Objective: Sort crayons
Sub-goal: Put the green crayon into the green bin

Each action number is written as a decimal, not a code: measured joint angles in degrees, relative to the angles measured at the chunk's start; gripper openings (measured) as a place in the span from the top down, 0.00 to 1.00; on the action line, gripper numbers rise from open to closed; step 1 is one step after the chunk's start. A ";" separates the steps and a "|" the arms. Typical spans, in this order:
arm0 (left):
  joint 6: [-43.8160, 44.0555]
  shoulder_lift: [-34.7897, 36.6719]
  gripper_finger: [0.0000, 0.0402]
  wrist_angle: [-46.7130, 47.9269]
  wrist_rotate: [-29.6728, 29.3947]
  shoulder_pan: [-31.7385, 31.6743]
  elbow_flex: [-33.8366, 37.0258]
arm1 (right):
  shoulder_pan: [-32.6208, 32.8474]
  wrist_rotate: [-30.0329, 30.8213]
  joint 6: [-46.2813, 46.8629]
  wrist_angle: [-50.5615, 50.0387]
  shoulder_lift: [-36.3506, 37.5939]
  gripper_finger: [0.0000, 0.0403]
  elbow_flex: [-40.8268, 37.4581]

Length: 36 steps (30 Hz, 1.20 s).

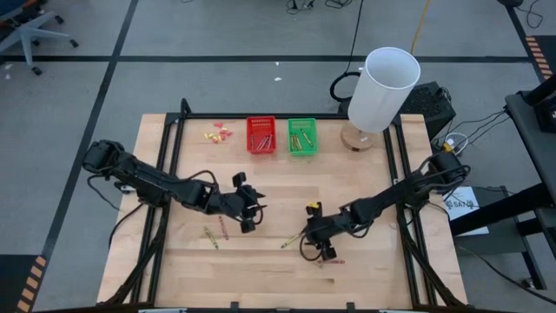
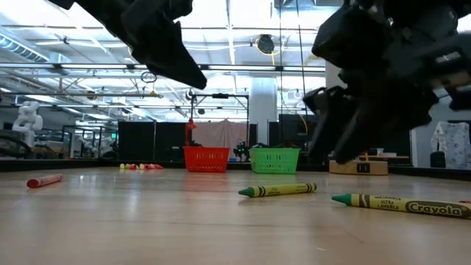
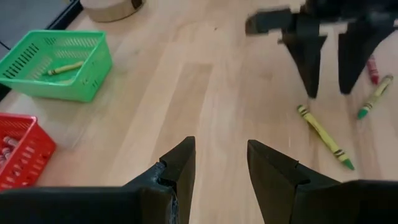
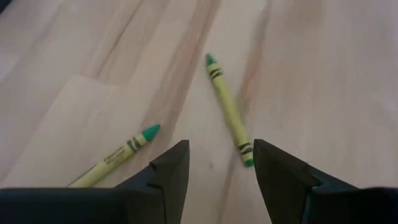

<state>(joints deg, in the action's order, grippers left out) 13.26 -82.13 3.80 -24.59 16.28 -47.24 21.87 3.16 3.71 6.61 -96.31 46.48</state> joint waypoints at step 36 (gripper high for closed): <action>-1.66 -1.16 0.64 -1.89 -4.12 0.32 0.02 | -3.15 1.22 -6.08 8.34 -8.53 0.98 0.04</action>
<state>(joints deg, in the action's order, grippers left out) 11.60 -83.29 1.91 -28.72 16.60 -47.22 18.72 4.38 -2.37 14.94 -104.84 46.52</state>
